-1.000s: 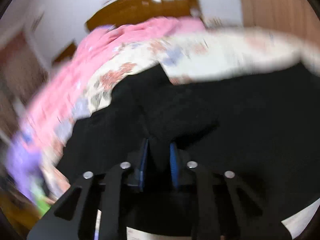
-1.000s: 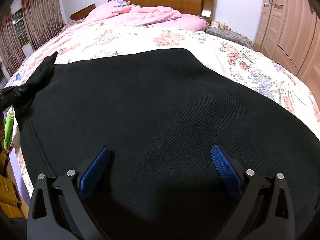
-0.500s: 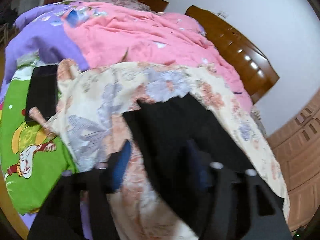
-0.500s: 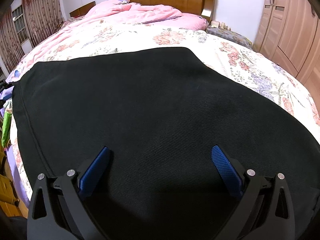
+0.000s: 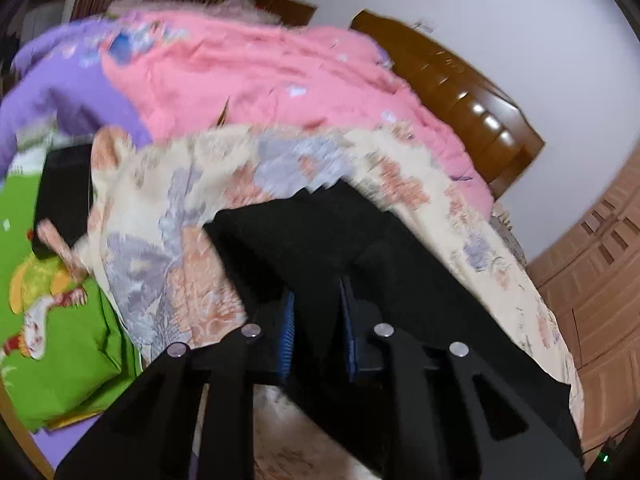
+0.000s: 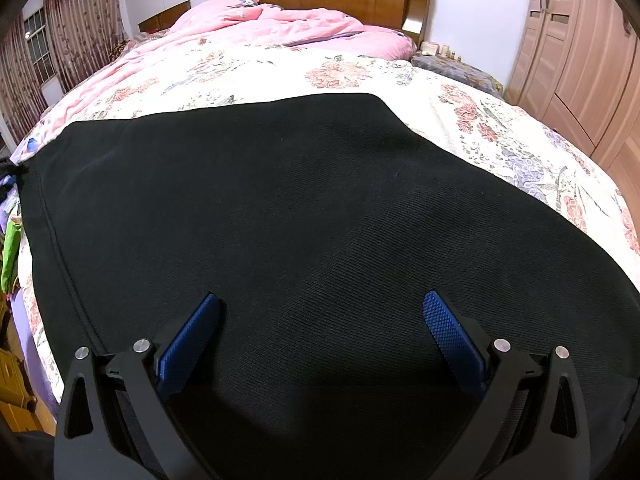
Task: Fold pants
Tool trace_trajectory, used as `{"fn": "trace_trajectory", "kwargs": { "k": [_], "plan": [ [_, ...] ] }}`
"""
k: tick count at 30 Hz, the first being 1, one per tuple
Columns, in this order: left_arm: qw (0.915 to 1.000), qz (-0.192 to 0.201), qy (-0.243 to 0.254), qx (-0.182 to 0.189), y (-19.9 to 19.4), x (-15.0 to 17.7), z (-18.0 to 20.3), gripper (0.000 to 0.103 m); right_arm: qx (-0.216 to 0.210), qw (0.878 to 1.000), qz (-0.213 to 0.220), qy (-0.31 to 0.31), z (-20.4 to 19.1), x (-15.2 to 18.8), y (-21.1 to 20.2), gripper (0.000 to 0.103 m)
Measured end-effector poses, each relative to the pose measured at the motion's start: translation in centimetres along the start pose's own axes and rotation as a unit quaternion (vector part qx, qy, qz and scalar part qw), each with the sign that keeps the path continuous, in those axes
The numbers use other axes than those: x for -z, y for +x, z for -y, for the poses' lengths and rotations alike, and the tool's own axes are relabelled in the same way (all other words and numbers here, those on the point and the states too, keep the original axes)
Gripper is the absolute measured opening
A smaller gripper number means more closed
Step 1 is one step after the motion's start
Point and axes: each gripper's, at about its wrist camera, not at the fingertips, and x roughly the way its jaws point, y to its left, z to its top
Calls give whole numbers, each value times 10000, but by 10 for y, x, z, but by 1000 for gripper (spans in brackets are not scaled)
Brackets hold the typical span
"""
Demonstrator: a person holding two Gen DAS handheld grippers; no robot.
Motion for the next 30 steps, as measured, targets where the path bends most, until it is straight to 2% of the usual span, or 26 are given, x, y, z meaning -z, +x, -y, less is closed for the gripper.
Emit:
{"fn": "trace_trajectory", "kwargs": {
  "k": [1, 3, 4, 6, 8, 10, 11, 13, 14, 15, 17, 20, 22, 23, 25, 28, 30],
  "plan": [
    [10000, -1, 68, -46, -3, -1, 3, 20, -1, 10000, 1, 0, 0, 0, 0, 99],
    [9989, -298, 63, -360, 9, -2, -2, 20, -3, 10000, 2, 0, 0, 0, 0, 99],
    [9977, -503, 9, -457, 20, -1, -9, 21, -3, 10000, 1, 0, 0, 0, 0, 99],
    [9970, -591, -84, -497, 28, 4, -18, 29, -6, 10000, 4, 0, 0, 0, 0, 99],
    [9951, -423, 110, -886, 22, 4, -12, 61, -2, 10000, 3, -1, 0, 0, 0, 99],
    [9866, 27, 495, -1555, 4, 6, 7, 77, 3, 10000, 1, -2, 0, 0, 0, 99],
    [9773, 385, 870, -1892, -10, 9, 27, 86, 2, 10000, 1, -3, 0, 0, 0, 99],
    [9672, 825, 1410, -1945, -28, 17, 60, 102, 1, 10000, 4, 0, 0, 0, 0, 99],
    [9635, 977, 1811, -1711, -35, 26, 88, 101, 3, 10000, 2, -2, 0, 0, 0, 99],
    [9619, 953, 2060, -1523, -36, 32, 106, 101, 3, 10000, 2, -3, 0, 0, 0, 99],
    [9566, 622, 2680, -962, -28, 52, 151, 101, 1, 10000, -2, -3, 0, 0, 0, 99],
    [9400, 75, 3412, -54, -9, 98, 223, 101, 15, 10000, -78, -43, 0, -2, -1, 98],
    [9193, -328, 3881, 556, 3, 133, 274, 101, 10, 9999, -86, -135, 3, -5, -6, 98],
    [9034, -413, 4177, 876, 6, 153, 302, 101, 111, 9998, -40, -160, 6, -6, -9, 98],
    [8797, -434, 4589, 1170, 10, 181, 340, 101, 363, 9992, 68, -162, 19, -9, -16, 98],
    [8533, -584, 4941, 1562, 21, 211, 382, 101, 733, 9971, 177, 62, 59, -13, -22, 98],
    [8403, -666, 5143, 1581, 37, 228, 399, 101, 1205, 9924, 111, 209, 94, -13, -16, 98]
  ]
}}
